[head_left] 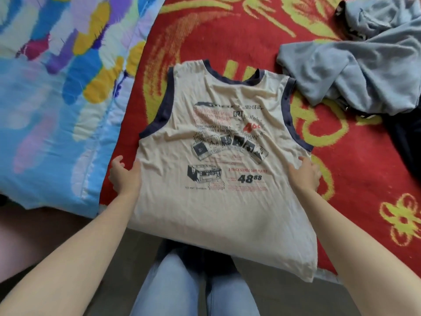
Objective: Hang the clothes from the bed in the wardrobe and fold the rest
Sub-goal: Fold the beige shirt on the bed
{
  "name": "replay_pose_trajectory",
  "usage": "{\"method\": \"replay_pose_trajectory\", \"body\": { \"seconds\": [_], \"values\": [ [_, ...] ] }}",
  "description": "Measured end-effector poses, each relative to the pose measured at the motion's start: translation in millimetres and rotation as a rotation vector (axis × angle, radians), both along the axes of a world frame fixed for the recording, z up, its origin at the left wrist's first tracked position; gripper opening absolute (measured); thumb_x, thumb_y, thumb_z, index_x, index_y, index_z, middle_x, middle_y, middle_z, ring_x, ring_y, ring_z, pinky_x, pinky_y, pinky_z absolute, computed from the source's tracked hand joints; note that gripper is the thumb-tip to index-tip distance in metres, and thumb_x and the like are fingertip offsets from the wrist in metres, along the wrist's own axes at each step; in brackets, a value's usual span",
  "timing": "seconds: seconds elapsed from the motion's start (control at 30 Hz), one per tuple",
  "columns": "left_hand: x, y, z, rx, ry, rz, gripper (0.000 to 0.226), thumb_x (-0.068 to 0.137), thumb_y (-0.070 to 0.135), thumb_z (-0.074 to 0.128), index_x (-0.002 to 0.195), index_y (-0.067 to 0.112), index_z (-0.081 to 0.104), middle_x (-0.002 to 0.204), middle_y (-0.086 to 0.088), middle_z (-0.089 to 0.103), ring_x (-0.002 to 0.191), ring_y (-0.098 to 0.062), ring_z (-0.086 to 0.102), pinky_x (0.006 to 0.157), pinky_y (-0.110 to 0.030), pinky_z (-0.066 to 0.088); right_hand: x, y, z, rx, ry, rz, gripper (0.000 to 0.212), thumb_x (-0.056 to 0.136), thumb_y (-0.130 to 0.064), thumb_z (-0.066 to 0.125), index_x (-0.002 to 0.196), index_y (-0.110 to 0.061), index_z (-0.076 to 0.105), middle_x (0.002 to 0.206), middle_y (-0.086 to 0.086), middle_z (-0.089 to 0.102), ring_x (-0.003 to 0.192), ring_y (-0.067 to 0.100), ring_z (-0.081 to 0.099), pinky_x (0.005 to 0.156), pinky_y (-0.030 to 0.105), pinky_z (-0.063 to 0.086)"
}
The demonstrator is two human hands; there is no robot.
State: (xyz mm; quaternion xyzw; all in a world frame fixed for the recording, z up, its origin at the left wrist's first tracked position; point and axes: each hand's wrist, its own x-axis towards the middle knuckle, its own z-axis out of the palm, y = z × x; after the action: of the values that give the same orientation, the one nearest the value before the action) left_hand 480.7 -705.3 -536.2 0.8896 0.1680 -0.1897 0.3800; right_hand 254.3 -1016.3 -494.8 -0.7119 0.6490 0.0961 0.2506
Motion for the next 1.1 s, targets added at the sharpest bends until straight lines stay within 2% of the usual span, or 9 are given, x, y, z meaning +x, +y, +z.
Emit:
{"method": "replay_pose_trajectory", "body": {
  "seconds": [0.23, 0.53, 0.7, 0.83, 0.9, 0.97, 1.03, 1.07, 1.1],
  "values": [
    [115, -71, 14, 0.036, -0.135, -0.256, 0.049, 0.090, 0.024, 0.060, 0.132, 0.005, 0.044, 0.131, -0.019, 0.048, 0.124, -0.033, 0.042, 0.101, -0.044, 0.037, 91, -47, 7, -0.113, -0.044, 0.230, 0.047, 0.093, -0.027, 0.048, 0.137, -0.011, 0.041, 0.142, 0.016, 0.036, 0.130, 0.033, 0.030, 0.104, 0.045, 0.028],
    [185, -151, -10, 0.066, -0.093, -0.503, 0.046, 0.091, 0.020, 0.058, 0.134, 0.009, 0.045, 0.137, -0.013, 0.047, 0.123, -0.029, 0.046, 0.098, -0.042, 0.041, 147, -106, -15, -0.159, 0.025, 0.424, 0.048, 0.090, -0.017, 0.051, 0.136, -0.009, 0.043, 0.139, 0.012, 0.044, 0.125, 0.033, 0.039, 0.099, 0.042, 0.036],
    [213, -202, -19, 0.079, -0.006, -0.675, 0.064, 0.090, 0.028, 0.061, 0.145, 0.016, 0.030, 0.150, -0.008, 0.033, 0.132, -0.031, 0.037, 0.098, -0.051, 0.043, 170, -150, -25, -0.203, 0.010, 0.496, 0.036, 0.088, -0.014, 0.048, 0.124, -0.011, 0.051, 0.129, 0.011, 0.053, 0.120, 0.032, 0.044, 0.087, 0.044, 0.040],
    [223, -238, -25, 0.106, 0.028, -0.833, 0.083, 0.085, 0.027, 0.067, 0.150, 0.018, 0.015, 0.155, -0.007, 0.023, 0.140, -0.028, 0.024, 0.111, -0.048, 0.027, 185, -180, -33, -0.210, 0.103, 0.720, 0.049, 0.091, -0.015, 0.045, 0.139, -0.014, 0.037, 0.145, 0.004, 0.040, 0.131, 0.024, 0.035, 0.094, 0.040, 0.036],
    [225, -251, -27, 0.181, 0.046, -0.866, 0.081, 0.085, 0.027, 0.067, 0.149, 0.020, 0.018, 0.150, -0.009, 0.032, 0.137, -0.032, 0.029, 0.109, -0.051, 0.027, 196, -189, -39, -0.164, 0.137, 0.801, 0.057, 0.092, -0.018, 0.047, 0.146, -0.015, 0.026, 0.152, 0.003, 0.030, 0.137, 0.021, 0.029, 0.101, 0.037, 0.033],
    [229, -265, -30, 0.205, 0.042, -0.817, 0.063, 0.085, 0.022, 0.064, 0.141, 0.017, 0.037, 0.128, -0.013, 0.053, 0.123, -0.035, 0.044, 0.104, -0.051, 0.035, 207, -199, -46, -0.124, 0.246, 0.923, 0.067, 0.093, -0.022, 0.048, 0.150, -0.014, 0.013, 0.156, 0.004, 0.017, 0.142, 0.019, 0.021, 0.106, 0.035, 0.030],
    [234, -270, -31, 0.109, 0.025, -0.702, 0.028, 0.084, 0.014, 0.063, 0.112, 0.013, 0.063, 0.103, -0.010, 0.064, 0.103, -0.031, 0.057, 0.093, -0.045, 0.045, 213, -204, -53, -0.118, 0.366, 1.031, 0.076, 0.092, -0.027, 0.050, 0.150, -0.012, 0.002, 0.157, 0.007, 0.012, 0.141, 0.022, 0.020, 0.105, 0.036, 0.030],
    [237, -270, -31, 0.059, 0.019, -0.676, 0.013, 0.083, 0.010, 0.062, 0.094, 0.014, 0.068, 0.093, -0.006, 0.067, 0.095, -0.027, 0.060, 0.084, -0.037, 0.049, 217, -207, -58, -0.132, 0.404, 1.043, 0.078, 0.091, -0.027, 0.051, 0.150, -0.010, 0.002, 0.154, 0.009, 0.017, 0.138, 0.024, 0.025, 0.103, 0.036, 0.032],
    [241, -270, -30, 0.014, -0.011, -0.682, 0.010, 0.083, 0.006, 0.062, 0.083, 0.014, 0.069, 0.084, -0.001, 0.066, 0.087, -0.022, 0.060, 0.073, -0.029, 0.048, 219, -210, -61, -0.168, 0.421, 1.028, 0.074, 0.091, -0.026, 0.052, 0.149, -0.009, 0.009, 0.148, 0.011, 0.028, 0.133, 0.025, 0.033, 0.098, 0.036, 0.034]
  ]
}}
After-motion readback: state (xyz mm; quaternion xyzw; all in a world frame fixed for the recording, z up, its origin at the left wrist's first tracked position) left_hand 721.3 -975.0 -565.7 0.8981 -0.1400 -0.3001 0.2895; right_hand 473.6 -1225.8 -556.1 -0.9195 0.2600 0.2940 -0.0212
